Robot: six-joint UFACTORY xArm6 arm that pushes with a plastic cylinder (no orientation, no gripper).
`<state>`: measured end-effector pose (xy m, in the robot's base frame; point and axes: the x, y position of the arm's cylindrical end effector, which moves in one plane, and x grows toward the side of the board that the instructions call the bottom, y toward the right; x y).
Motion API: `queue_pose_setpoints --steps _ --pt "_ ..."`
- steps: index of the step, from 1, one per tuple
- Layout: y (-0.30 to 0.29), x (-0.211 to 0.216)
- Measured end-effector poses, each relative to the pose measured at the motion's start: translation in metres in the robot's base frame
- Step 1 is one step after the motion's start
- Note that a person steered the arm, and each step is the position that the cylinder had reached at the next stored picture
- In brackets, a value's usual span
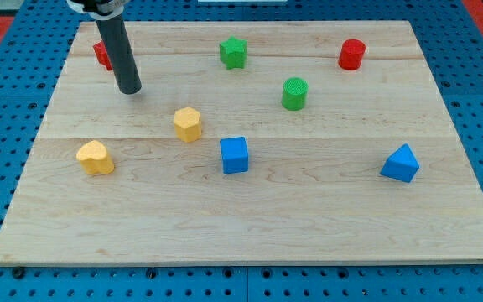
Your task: Push the blue cube slightly down
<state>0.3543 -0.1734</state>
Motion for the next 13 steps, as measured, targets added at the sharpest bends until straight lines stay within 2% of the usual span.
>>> queue_pose_setpoints --steps 1,3,4,5,6,8,9,10,11,12,13 --pt "-0.019 0.008" --pt "0.095 0.019" --pt "0.144 0.039" --pt "0.155 0.085" --pt "0.154 0.121" --pt "0.140 0.125" --pt "0.105 0.127" --pt "0.144 0.128" --pt "0.152 0.143" --pt "0.137 0.146" --pt "0.063 0.126"
